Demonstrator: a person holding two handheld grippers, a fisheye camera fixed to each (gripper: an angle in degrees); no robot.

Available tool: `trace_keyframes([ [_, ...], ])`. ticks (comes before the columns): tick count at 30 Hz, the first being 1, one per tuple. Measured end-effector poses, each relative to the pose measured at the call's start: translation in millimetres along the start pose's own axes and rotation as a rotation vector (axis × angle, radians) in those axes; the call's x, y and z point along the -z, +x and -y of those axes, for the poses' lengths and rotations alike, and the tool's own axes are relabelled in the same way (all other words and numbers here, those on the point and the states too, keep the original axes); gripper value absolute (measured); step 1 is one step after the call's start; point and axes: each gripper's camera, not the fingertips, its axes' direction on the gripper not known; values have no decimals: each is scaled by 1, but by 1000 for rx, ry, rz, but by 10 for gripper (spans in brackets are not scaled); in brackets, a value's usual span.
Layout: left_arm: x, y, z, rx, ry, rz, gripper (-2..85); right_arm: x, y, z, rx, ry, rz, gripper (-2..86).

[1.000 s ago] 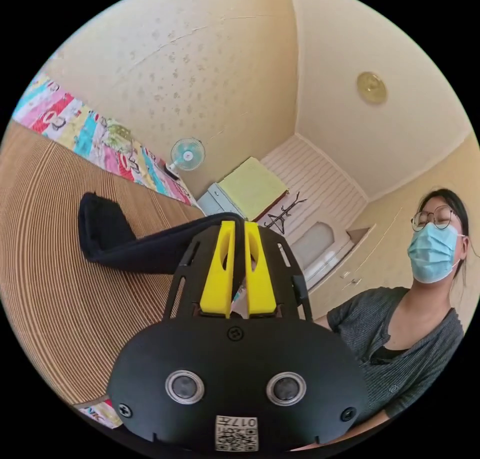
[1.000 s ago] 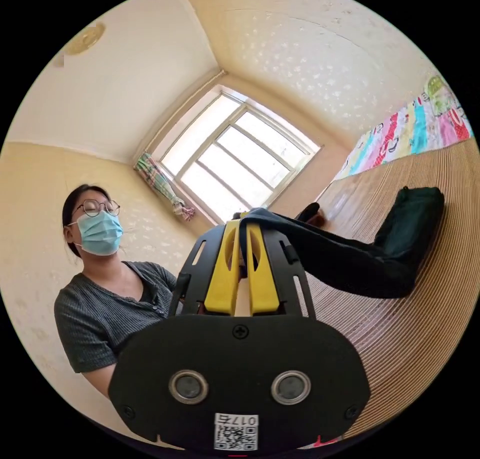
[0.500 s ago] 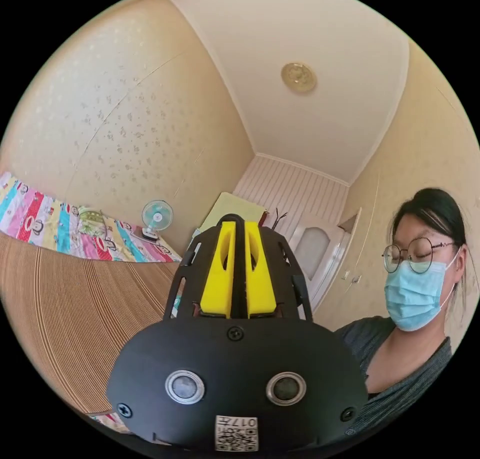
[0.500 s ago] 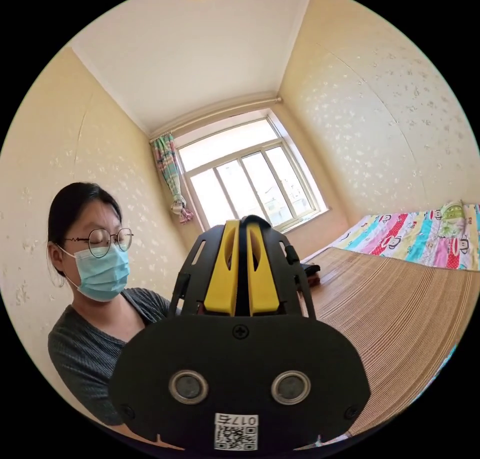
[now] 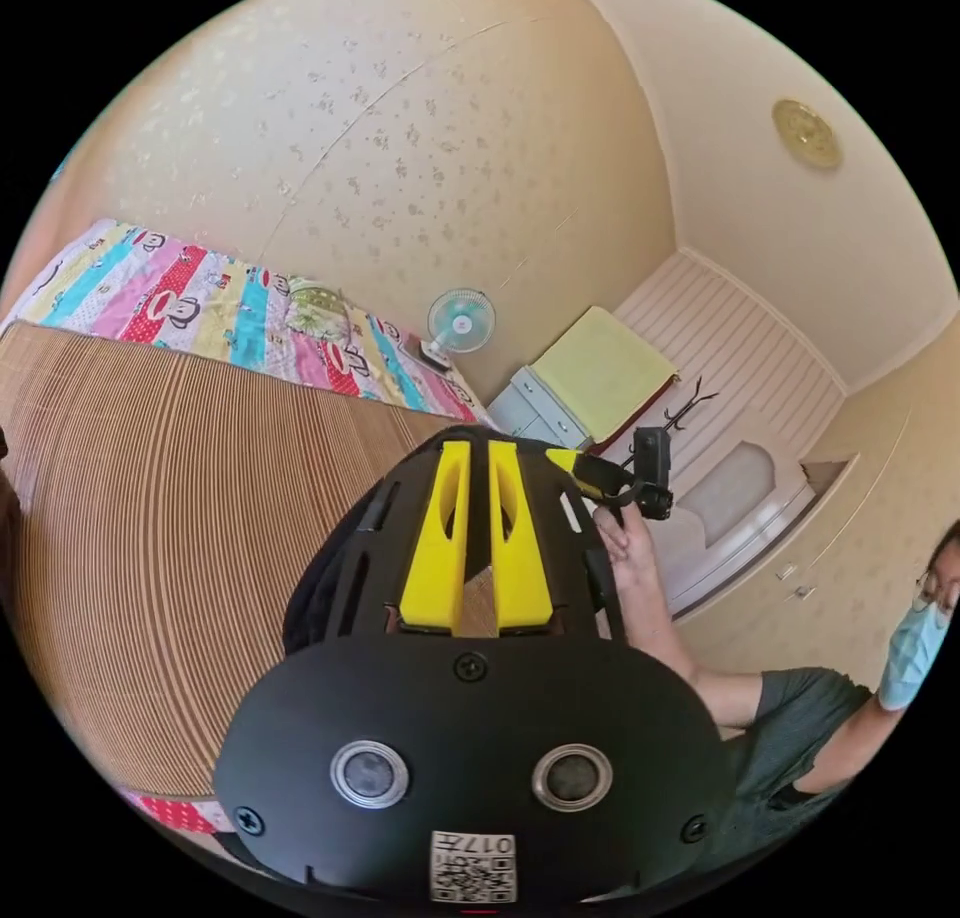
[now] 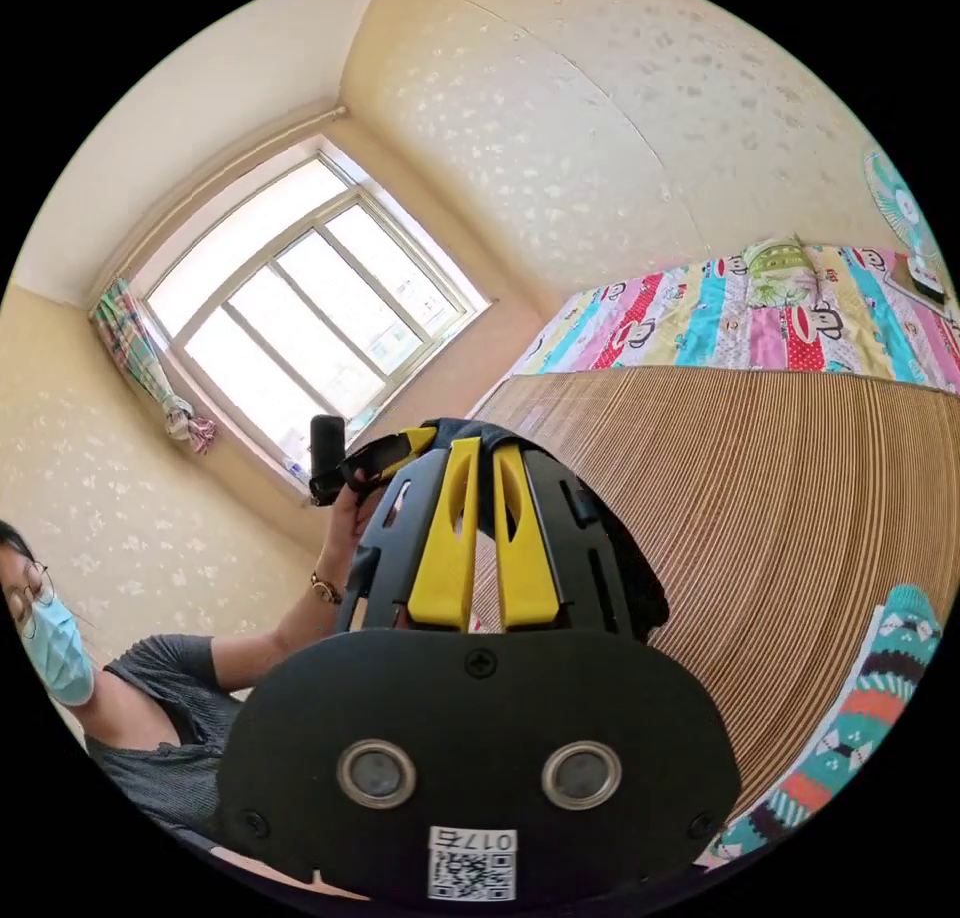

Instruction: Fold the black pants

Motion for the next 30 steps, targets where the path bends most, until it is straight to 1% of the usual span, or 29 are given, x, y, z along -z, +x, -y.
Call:
trace_keyframes([
  [1,-12,-14,-27,-8,-56,8,39,-10,8,-14,-7,-28,5,18],
  [2,-22,-29,-60,12,-121,0,39,-30,24,-45,-26,-87,30,18],
  [3,-26,-36,-80,27,-147,-18,38,-46,38,-82,-45,-131,85,19],
  [4,-31,-49,-122,63,-175,-82,37,-53,45,-101,-60,-148,118,20],
  [5,-35,-60,-167,117,-209,-148,38,-67,59,-142,-106,-192,178,21],
  [6,-38,-65,-189,149,-236,-170,38,-82,72,-183,-165,-247,224,22],
  [7,-45,-72,-233,220,-291,-186,41,-89,78,-203,-196,-277,234,23],
  [8,-52,-75,-275,293,-343,-163,46,-102,90,-240,-264,-345,227,24],
  [9,-54,-76,-293,329,-362,-142,49,-108,102,-271,-325,-393,208,25],
  [11,-53,-79,-339,441,-383,-81,65,-103,121,-301,-414,-385,207,25],
  [13,-45,-82,-341,479,-335,-62,95,-91,140,-309,-479,-354,217,31],
  [15,-38,-84,-320,489,-262,-38,138,-70,155,-287,-485,-255,180,58],
  [16,-37,-84,-299,471,-226,-16,164,-66,157,-278,-474,-234,170,69],
  [18,-46,-84,-262,430,-204,35,187,-64,164,-233,-421,-194,106,125],
  [20,-76,-89,-218,418,-225,82,208,-75,173,-200,-403,-197,74,168],
  [22,-105,-94,-194,419,-260,113,212,-93,185,-176,-397,-202,70,194],
  [25,-156,-97,-181,476,-389,189,194,-139,210,-159,-441,-274,65,203],
  [28,-169,-74,-186,491,-364,219,171,-177,222,-165,-475,-305,110,177],
  [29,-172,-70,-192,523,-371,217,153,-186,221,-168,-501,-278,101,167],
  [30,-173,-69,-194,537,-377,212,139,-194,214,-166,-488,-276,51,153],
])
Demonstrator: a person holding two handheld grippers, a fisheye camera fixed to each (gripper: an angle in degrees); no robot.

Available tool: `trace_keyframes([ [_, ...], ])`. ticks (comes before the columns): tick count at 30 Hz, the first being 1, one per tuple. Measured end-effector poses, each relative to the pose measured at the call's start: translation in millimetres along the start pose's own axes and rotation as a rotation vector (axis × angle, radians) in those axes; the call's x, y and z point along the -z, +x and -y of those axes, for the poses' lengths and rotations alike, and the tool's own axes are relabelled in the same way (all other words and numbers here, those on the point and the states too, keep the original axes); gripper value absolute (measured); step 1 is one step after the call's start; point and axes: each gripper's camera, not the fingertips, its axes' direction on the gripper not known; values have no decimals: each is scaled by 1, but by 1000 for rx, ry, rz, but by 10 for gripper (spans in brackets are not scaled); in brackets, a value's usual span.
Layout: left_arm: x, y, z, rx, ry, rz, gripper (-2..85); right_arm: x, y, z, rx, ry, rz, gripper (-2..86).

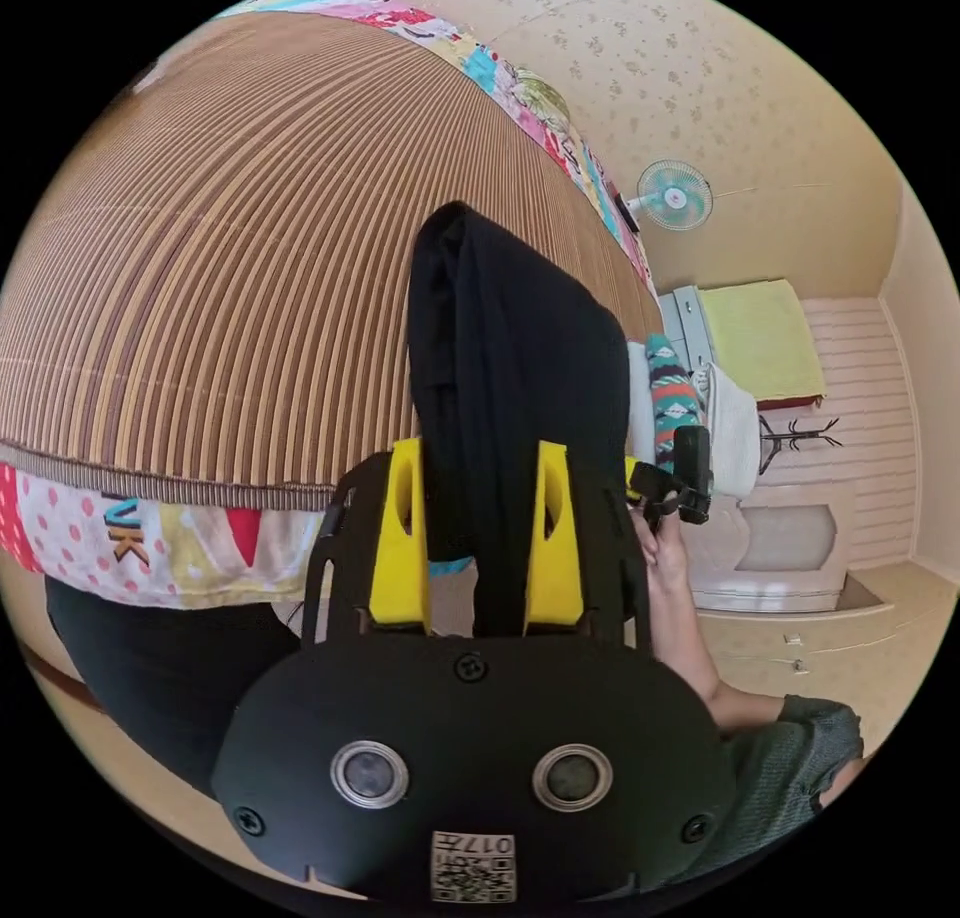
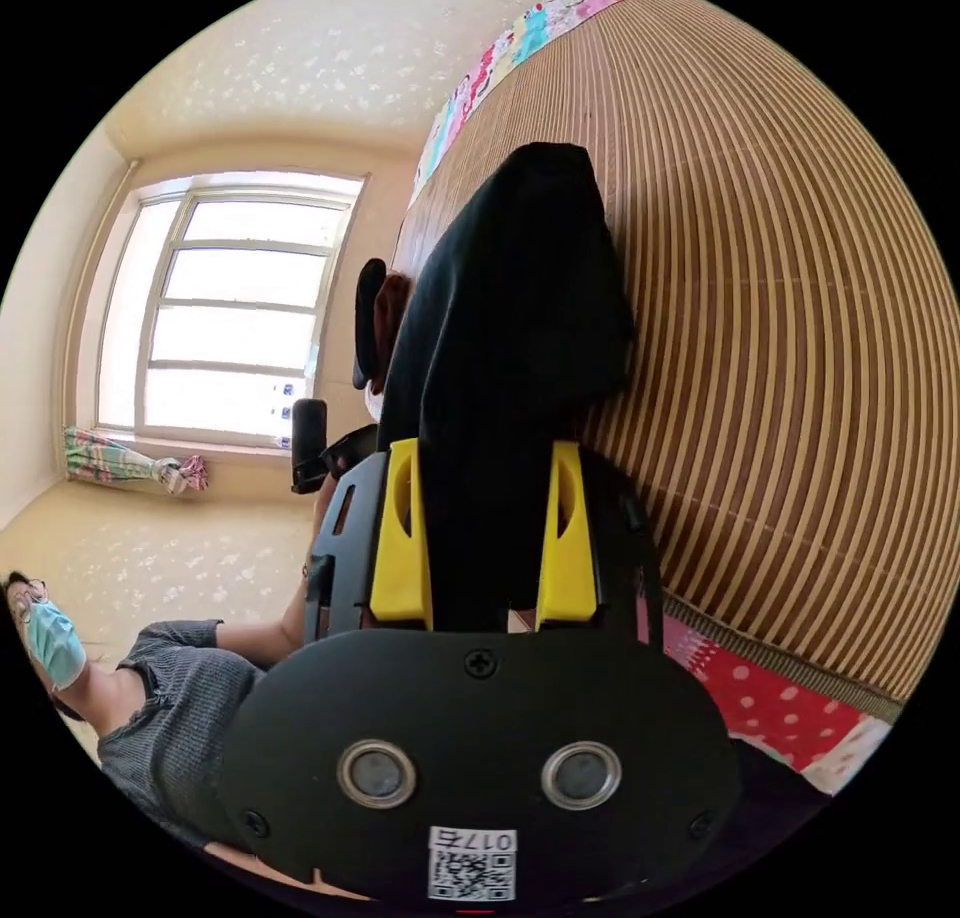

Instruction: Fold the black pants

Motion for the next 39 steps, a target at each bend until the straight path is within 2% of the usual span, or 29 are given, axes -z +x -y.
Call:
trace_keyframes([
  [3,23,8,-8,1,15,1,72,-23,-35,15,110,-58,-12,115],
  [7,101,32,-21,-53,120,234,63,-72,-87,42,230,-136,67,89],
  [9,148,29,-27,-51,191,289,61,-113,-128,65,292,-167,108,85],
  [13,286,17,-22,-61,354,370,59,-176,-200,111,383,-174,201,82],
  [15,352,17,-11,-70,421,425,61,-217,-263,152,455,-158,244,82],
  [18,450,14,24,-87,506,580,69,-274,-337,206,483,-118,246,85],
  [21,532,-22,65,43,597,659,78,-341,-371,258,433,-101,200,87],
  [23,568,-63,69,155,780,665,79,-378,-364,270,400,-93,144,78],
  [25,553,-101,80,154,783,616,79,-410,-341,264,403,-132,100,60],
  [27,502,-155,110,188,562,588,77,-436,-293,236,414,-199,64,49],
  [28,452,-196,128,256,342,605,75,-439,-278,226,420,-218,53,49],
  [29,418,-214,121,228,327,607,72,-440,-247,206,417,-251,21,54],
  [32,399,-206,69,155,553,615,58,-412,-173,156,414,-292,2,60],
  [36,387,-183,19,215,680,651,52,-330,-94,88,357,-281,-30,59],
  [39,359,-155,-35,161,776,531,63,-268,-64,40,308,-198,-139,55],
])
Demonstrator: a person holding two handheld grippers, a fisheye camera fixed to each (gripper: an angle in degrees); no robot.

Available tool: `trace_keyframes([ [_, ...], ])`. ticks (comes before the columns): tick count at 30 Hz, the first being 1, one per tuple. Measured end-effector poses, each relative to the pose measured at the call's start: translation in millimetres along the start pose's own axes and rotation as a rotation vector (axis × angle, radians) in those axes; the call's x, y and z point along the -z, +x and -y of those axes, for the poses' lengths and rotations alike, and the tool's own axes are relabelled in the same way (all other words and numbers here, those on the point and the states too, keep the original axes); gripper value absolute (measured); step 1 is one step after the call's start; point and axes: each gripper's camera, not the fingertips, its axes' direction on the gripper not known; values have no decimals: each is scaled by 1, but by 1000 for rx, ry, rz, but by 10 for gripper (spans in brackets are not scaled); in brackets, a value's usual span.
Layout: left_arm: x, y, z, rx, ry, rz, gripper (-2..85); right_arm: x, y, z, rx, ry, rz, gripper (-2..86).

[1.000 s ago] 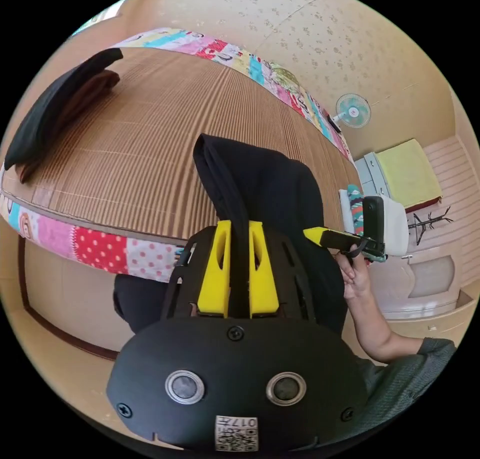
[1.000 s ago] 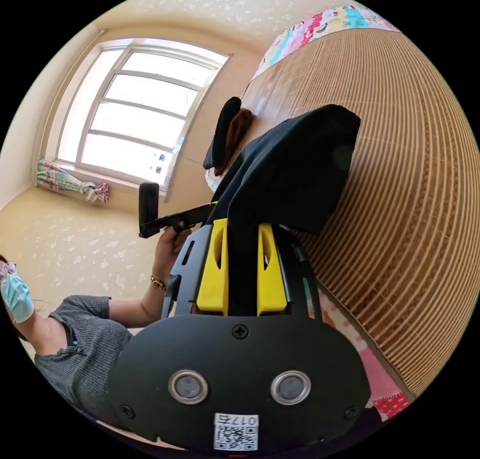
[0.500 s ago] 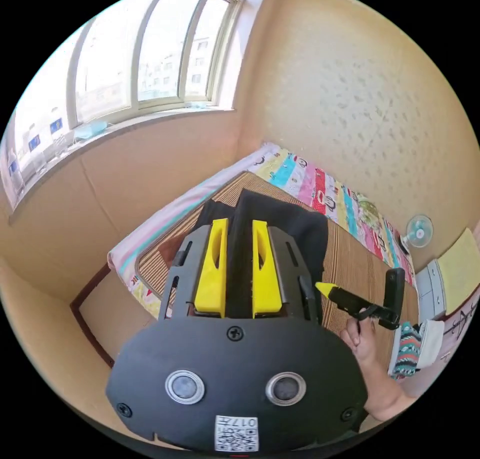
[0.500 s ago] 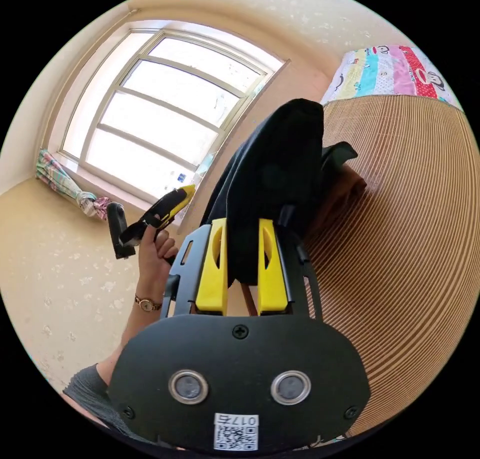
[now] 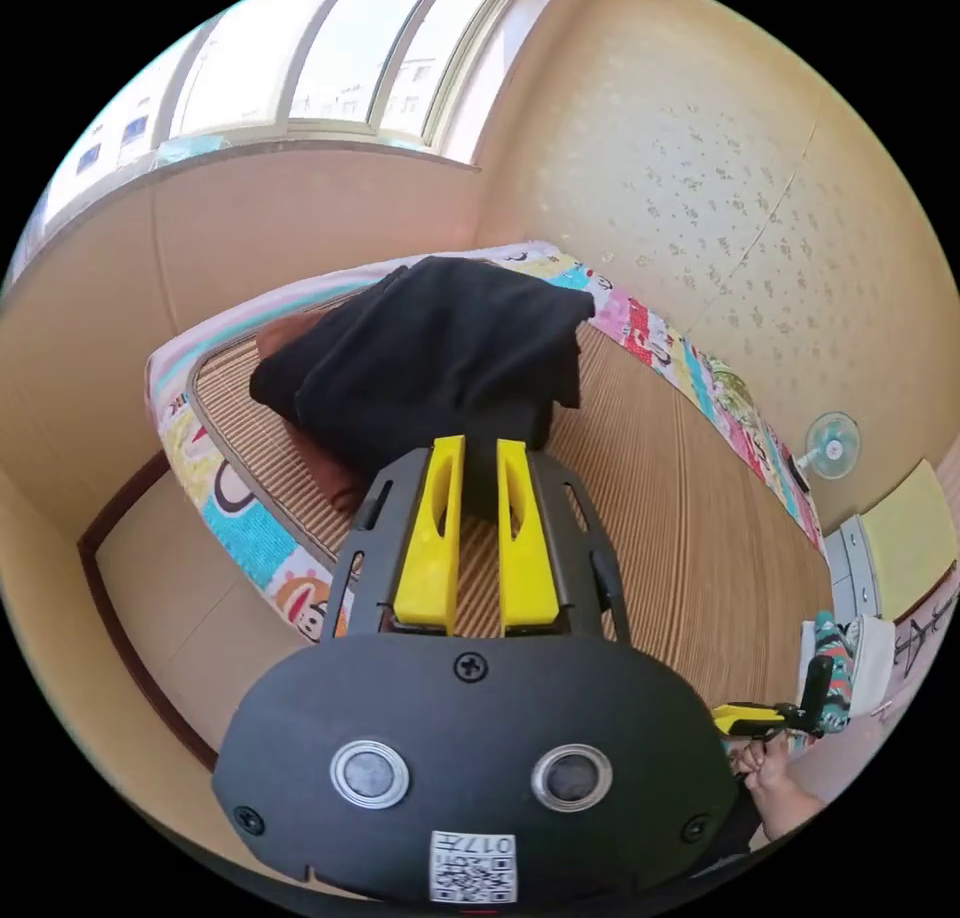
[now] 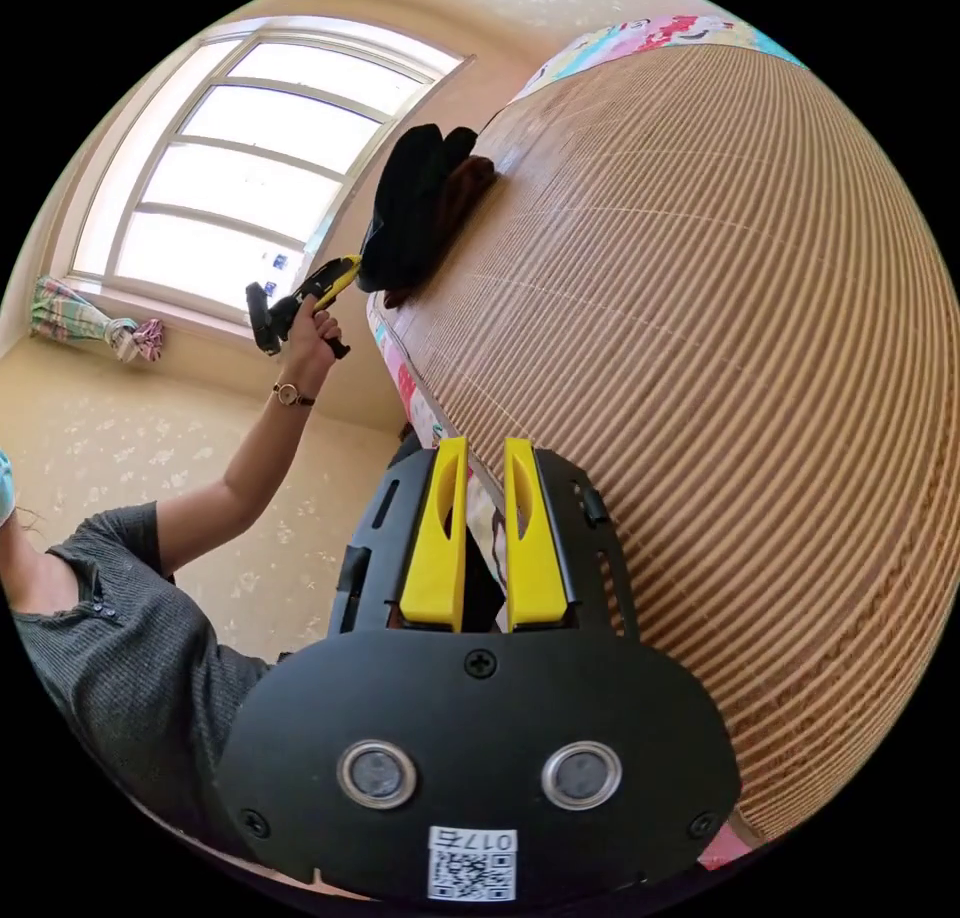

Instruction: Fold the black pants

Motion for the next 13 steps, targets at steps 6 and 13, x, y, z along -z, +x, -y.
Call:
trace_keyframes([
  [6,-13,93,-146,-204,-148,-176,37,71,-13,-89,-93,161,-442,27],
  [13,-9,114,-209,-268,-97,-128,-3,187,-49,-163,-295,548,-1058,19],
])
